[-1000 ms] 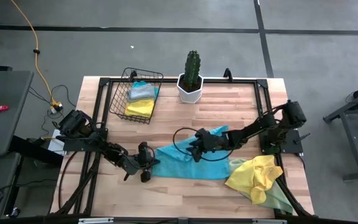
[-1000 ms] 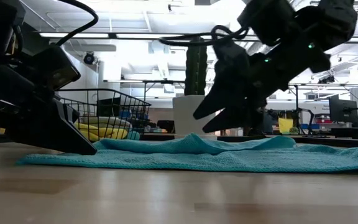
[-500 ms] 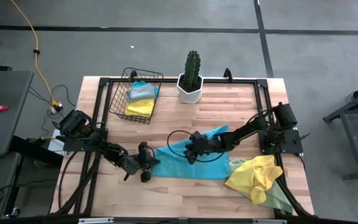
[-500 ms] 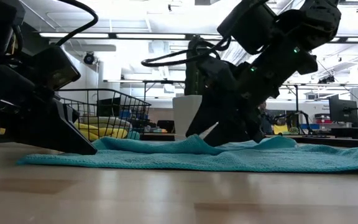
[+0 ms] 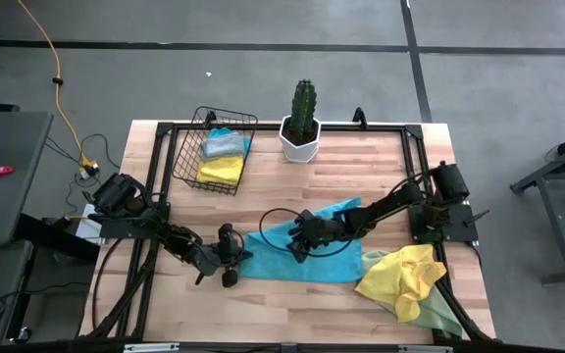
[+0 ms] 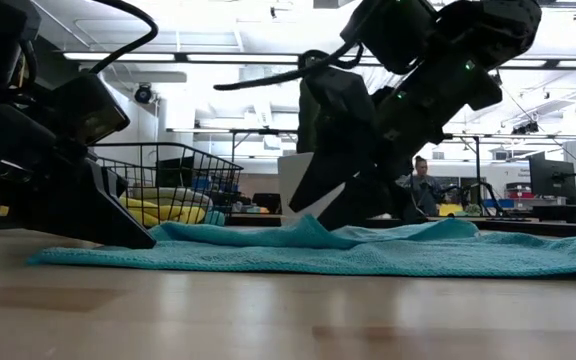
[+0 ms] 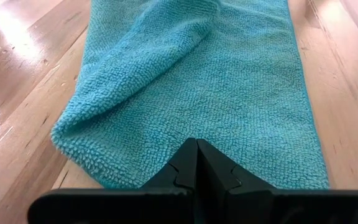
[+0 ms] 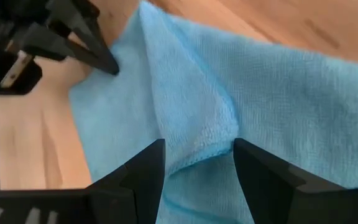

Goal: Fold microfiber towels
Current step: Fold the blue microfiber towel on the table

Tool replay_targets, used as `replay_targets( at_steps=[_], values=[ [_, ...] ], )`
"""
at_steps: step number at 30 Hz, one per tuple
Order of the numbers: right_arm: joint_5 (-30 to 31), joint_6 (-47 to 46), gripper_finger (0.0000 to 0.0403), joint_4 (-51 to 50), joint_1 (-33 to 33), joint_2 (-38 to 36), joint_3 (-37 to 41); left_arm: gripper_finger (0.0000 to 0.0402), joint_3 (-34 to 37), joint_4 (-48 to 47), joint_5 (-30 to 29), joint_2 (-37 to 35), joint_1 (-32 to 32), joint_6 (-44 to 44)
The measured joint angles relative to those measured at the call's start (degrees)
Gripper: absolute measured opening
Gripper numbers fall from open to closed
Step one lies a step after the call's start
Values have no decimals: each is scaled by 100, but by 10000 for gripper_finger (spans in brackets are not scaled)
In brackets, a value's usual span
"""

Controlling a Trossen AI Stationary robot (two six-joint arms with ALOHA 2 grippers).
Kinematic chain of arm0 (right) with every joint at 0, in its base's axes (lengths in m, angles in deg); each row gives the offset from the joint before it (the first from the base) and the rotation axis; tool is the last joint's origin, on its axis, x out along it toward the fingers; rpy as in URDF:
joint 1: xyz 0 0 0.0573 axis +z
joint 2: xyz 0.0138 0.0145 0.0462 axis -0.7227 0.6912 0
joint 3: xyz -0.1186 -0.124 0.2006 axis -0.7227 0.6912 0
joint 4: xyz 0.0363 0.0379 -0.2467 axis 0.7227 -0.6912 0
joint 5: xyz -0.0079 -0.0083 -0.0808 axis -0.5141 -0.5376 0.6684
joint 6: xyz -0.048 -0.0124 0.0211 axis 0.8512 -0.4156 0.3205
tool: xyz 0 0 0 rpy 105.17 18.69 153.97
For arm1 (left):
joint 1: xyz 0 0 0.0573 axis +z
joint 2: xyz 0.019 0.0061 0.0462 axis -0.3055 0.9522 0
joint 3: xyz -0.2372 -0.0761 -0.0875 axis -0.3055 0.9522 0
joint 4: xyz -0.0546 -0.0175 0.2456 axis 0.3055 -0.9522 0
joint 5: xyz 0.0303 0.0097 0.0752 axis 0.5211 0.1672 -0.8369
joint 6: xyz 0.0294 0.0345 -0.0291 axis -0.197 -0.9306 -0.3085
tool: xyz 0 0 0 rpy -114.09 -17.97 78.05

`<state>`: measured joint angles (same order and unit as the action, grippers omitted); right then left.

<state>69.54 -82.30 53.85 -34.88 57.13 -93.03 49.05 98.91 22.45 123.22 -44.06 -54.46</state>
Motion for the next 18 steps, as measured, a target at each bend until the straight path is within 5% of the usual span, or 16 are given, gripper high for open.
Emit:
replay_targets(
  at_steps=[8,18],
  values=[
    [217,2,173,72,-2,-2,-2,0,-2,2,1,0,1,1],
    [173,-13,103,-76,0,-2,-2,0,-2,2,1,0,1,1]
  ],
)
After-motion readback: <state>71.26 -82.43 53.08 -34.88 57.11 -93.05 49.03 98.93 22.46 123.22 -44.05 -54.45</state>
